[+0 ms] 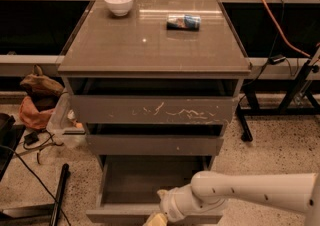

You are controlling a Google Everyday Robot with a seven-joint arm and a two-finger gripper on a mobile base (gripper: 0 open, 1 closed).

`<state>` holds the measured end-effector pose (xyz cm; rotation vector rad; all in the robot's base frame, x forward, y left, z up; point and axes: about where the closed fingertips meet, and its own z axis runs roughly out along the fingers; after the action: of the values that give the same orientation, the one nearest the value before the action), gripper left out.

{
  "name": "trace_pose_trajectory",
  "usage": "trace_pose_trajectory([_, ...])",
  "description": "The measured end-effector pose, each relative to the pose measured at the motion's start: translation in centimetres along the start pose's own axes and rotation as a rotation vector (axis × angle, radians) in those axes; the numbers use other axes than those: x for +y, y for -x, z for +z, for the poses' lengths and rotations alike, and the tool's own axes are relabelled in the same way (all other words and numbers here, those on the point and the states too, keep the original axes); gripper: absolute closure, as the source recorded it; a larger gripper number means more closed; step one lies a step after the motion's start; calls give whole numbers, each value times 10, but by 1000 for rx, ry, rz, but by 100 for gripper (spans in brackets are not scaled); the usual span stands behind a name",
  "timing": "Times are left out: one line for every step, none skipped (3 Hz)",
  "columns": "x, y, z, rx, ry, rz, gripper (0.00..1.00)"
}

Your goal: Close bottom drawer

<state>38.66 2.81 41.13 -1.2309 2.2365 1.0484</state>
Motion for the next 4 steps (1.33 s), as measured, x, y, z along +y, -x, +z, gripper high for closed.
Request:
trace_pose_trajectory([11, -42, 48, 9, 86, 27, 0])
trace_pose_trajectory([13, -70, 71, 21, 129, 70, 0])
trace_pose_trajectory([15, -73, 74, 22, 134, 76, 0])
trace_pose_trajectory([10, -79, 85, 16, 154, 84, 0])
